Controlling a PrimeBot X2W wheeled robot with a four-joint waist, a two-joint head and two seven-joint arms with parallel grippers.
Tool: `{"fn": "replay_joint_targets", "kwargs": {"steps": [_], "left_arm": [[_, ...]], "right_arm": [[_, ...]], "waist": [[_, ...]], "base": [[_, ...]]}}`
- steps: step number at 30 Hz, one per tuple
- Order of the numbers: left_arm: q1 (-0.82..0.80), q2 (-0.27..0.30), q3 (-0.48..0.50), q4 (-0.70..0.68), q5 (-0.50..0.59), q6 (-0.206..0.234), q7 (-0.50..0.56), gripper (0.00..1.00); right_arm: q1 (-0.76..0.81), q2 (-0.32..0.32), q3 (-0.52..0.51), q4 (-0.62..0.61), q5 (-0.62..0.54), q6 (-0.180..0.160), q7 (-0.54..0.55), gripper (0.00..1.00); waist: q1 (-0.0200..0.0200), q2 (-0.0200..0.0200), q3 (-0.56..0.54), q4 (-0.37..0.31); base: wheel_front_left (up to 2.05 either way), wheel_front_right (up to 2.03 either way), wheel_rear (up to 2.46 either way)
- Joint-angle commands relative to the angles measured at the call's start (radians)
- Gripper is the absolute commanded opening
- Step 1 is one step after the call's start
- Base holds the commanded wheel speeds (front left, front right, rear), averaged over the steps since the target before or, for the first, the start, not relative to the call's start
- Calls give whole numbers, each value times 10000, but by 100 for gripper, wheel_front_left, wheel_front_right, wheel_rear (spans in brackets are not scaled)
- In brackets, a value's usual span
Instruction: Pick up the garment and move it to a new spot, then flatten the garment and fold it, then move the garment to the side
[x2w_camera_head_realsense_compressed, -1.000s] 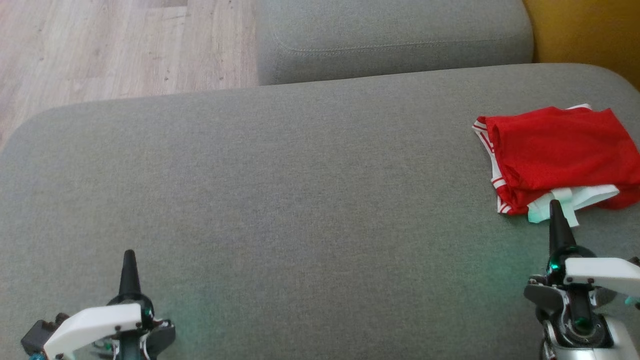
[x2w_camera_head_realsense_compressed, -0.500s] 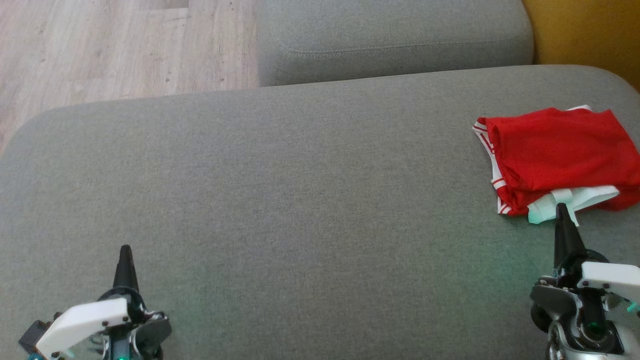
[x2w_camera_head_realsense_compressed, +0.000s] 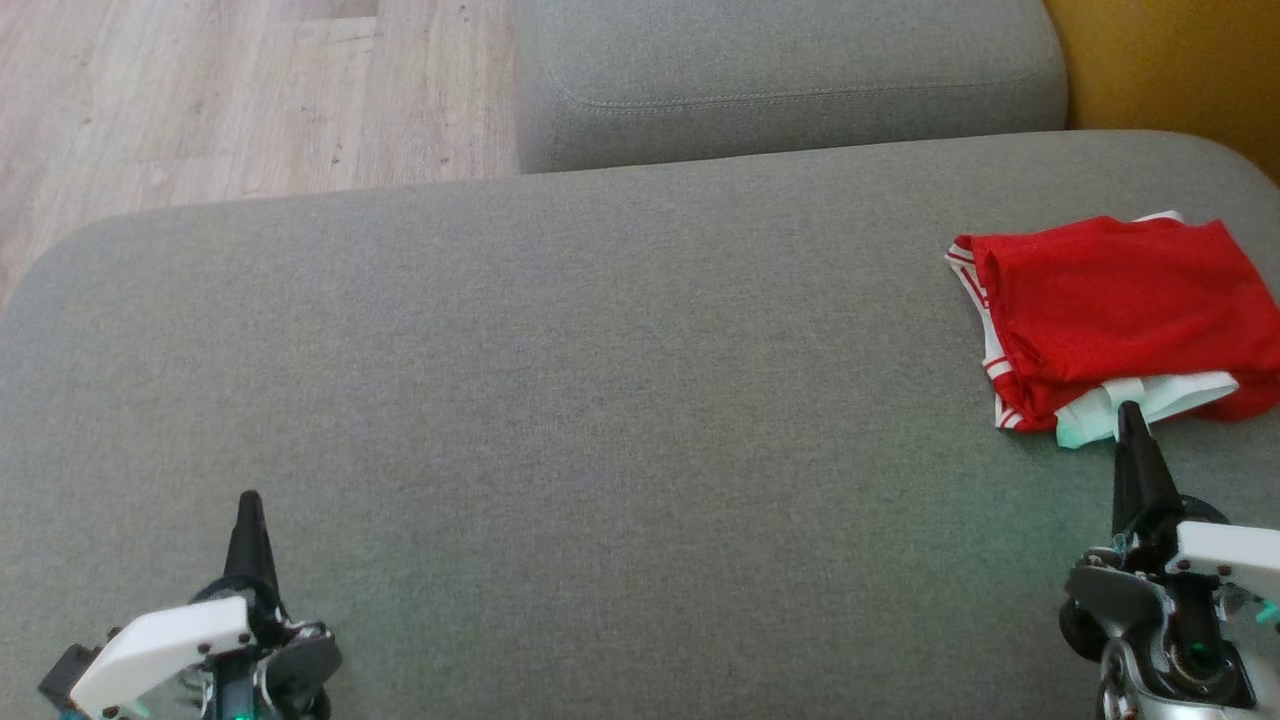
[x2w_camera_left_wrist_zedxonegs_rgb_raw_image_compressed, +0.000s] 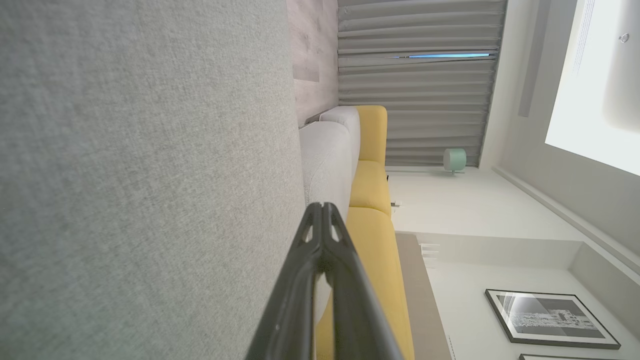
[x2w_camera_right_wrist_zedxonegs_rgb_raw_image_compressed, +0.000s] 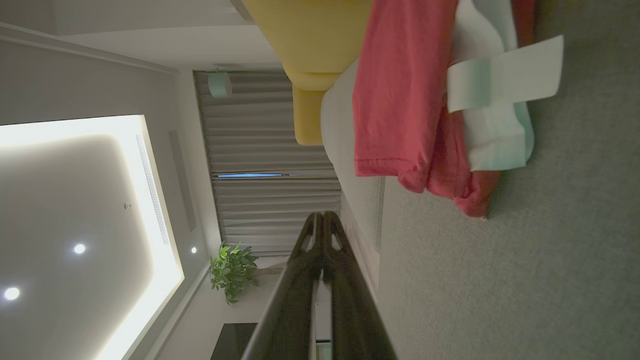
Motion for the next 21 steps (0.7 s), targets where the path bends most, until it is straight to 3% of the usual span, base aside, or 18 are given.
{"fn": "replay_joint_targets", "kwargs": {"steps": [1,21], "left_arm": [[-503,77,415,-367,-55,-69,71,0],[-502,77,415,-368,-55,-69,71,0]], "right_arm": [[-216,-39,201,-389,68,39,60,0],[-216,-39,202,-389,68,39,59,0]], "waist": [[0,0,1,0],[0,0,1,0]], "base": [[0,0,0],[0,0,0]]}}
